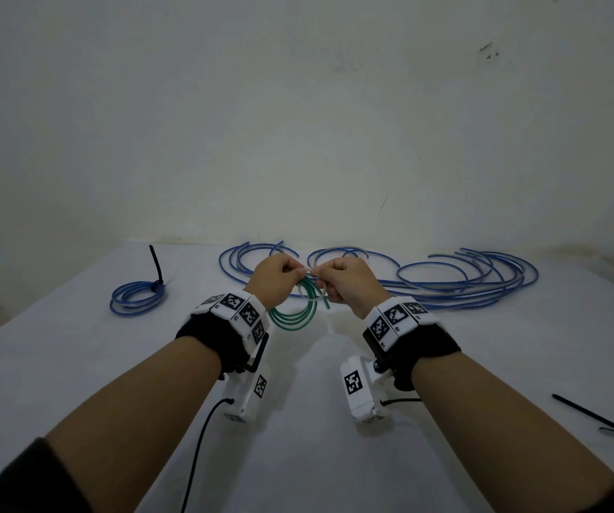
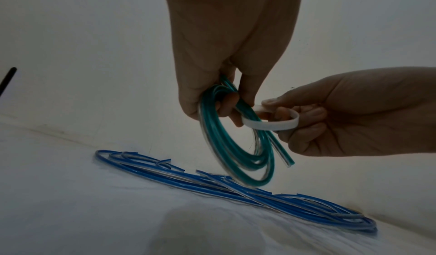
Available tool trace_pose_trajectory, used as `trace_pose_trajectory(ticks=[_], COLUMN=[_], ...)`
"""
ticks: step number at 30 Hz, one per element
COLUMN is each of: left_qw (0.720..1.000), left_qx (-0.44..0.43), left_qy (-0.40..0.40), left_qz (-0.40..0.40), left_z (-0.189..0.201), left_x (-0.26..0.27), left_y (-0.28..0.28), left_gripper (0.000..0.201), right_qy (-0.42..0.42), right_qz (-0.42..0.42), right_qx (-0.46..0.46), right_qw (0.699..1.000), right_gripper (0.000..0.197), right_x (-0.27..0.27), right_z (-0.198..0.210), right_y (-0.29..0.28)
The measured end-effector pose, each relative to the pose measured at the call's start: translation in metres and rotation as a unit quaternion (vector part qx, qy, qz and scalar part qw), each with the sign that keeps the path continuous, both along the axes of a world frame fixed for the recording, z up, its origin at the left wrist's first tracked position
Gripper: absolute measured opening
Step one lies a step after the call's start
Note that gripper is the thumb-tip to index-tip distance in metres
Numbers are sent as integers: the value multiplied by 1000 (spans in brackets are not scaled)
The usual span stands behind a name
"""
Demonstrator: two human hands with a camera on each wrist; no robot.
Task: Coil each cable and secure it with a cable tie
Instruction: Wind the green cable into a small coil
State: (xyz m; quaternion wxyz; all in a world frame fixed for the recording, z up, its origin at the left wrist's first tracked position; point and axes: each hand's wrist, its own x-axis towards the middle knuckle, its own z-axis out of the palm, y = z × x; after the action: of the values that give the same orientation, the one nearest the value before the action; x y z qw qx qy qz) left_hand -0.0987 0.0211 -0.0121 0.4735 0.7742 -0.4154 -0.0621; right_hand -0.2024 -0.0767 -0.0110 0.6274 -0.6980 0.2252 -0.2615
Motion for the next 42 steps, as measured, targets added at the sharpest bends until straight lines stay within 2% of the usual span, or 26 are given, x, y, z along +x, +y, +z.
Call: trace_pose_trajectory(ticks=[4, 10, 15, 21, 24, 29, 32, 38, 42], left_qw=[1000, 1000, 998, 995, 995, 996, 996, 993, 991], left_qx=[-3, 1, 23, 44, 28, 12, 1, -52, -69], left_qy=[-1, -11, -52, -84, -87, -83, -94, -103, -108], left_qz=[4, 1, -11, -27, -33, -20, 4, 33, 29], left_z=[-2, 0, -1, 3, 6, 14, 18, 29, 31], left_x=[2, 3, 4, 4, 6, 12, 17, 29, 33], left_y=[-1, 0, 3, 7, 10, 15, 21, 38, 47], left_gripper=[14, 16, 8, 8, 8, 15, 17, 10, 9], right_qy=[2, -5, 12, 14, 12, -17, -29, -42, -56], right_qz=[0, -2, 10, 23, 46, 65, 65, 86, 68], right_qx=[5, 2, 3, 14, 19, 22, 20, 24, 17], right_qw=[1000, 1000, 1000, 1000, 999, 997, 997, 995, 996], right_gripper=[15, 18, 26, 12, 8, 23, 25, 24, 23], right_x=[0, 0, -1, 2, 3, 13, 20, 36, 43], right_z=[1, 1, 3, 5, 10, 20, 29, 40, 45], right_y=[1, 1, 1, 2, 3, 13, 20, 37, 45])
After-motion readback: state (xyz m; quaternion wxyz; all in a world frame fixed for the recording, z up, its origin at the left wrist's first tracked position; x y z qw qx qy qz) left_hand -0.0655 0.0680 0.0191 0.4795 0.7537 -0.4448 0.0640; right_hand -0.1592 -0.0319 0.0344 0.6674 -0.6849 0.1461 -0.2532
